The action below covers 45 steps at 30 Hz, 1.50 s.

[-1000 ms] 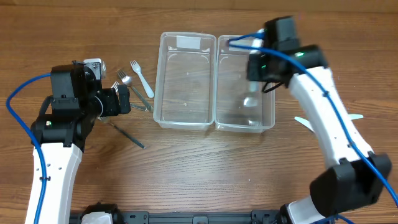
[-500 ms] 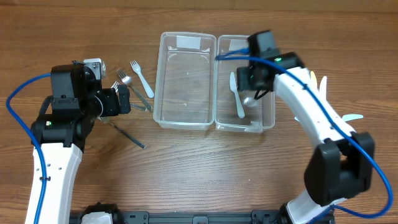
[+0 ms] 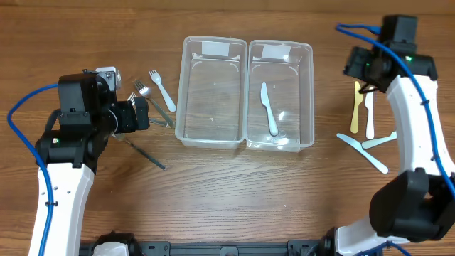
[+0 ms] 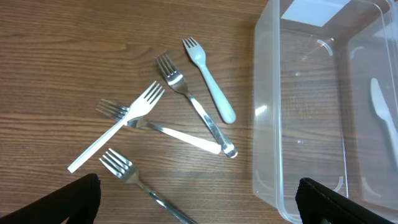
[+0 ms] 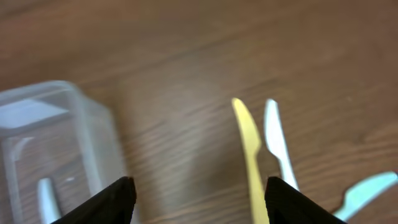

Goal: Pack container
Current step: 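Return right gripper to the yellow knife and grasp it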

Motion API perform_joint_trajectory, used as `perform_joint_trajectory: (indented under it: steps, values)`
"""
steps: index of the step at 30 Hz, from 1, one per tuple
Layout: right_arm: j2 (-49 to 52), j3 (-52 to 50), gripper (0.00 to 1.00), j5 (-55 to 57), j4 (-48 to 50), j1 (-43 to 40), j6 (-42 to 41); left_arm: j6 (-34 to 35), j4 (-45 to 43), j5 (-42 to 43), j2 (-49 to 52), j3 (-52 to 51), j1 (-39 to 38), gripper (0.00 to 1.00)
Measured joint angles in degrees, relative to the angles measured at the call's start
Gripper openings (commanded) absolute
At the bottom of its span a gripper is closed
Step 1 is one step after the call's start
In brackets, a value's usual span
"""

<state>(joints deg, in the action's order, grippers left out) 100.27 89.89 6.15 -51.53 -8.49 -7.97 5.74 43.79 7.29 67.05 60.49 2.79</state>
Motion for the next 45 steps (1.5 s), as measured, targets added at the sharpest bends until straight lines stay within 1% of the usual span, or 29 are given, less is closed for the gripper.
perform_joint_trajectory:
  steps: [5,9,14,16,19,25,30,32,34,36,39,40,45]
  values:
    - [7.08,-1.16,0.69,0.02,2.75,-2.89,0.42,0.0,0.0,-0.02,0.0,0.0,0.0,1.0]
    - [12.81,-1.25,0.62,-0.46,2.95,-5.16,0.68,0.0,0.0,-0.02,0.0,0.0,0.0,1.0]
    - [17.2,-1.4,0.62,-2.01,0.48,-7.91,0.74,0.0,0.0,-0.02,0.0,0.0,0.0,1.0]
    - [18.93,-1.4,0.57,-2.45,0.11,-8.66,0.72,0.0,0.0,-0.02,0.0,0.0,0.0,1.0]
    - [20.15,-1.42,0.54,-3.32,-0.09,-8.72,1.29,0.0,0.0,-0.02,0.0,0.0,0.0,1.0]
    - [20.28,-1.68,0.55,-5.64,0.17,-8.66,2.86,0.0,0.0,-0.02,0.0,0.0,0.0,1.0]
    - [20.28,-5.27,0.54,-5.73,4.24,-8.66,3.3,0.0,0.0,-0.02,0.0,0.0,0.0,1.0]
    - [20.04,-6.12,0.48,-5.84,5.14,-8.61,3.54,0.0,0.0,-0.02,0.0,0.0,0.0,1.0]
    - [19.91,-6.47,0.32,-5.7,5.55,-8.55,3.61,0.0,-0.02,-0.02,0.0,0.0,0.0,1.0]
    - [19.82,-6.75,0.19,-5.27,5.57,-8.61,3.52,0.0,0.0,-0.02,0.0,0.0,0.0,1.0]
    - [19.78,-6.86,0.06,-5.14,4.94,-8.66,3.61,0.0,-0.02,-0.02,0.0,0.0,0.0,1.0]
    - [19.74,-6.86,0.04,-5.2,4.76,-8.68,4.11,0.0,-0.02,-0.02,0.0,0.0,0.0,1.0]
    - [19.58,-6.86,0.04,-5.42,2.97,-8.66,3.76,0.0,0.0,-0.02,0.0,0.0,-0.02,1.0]
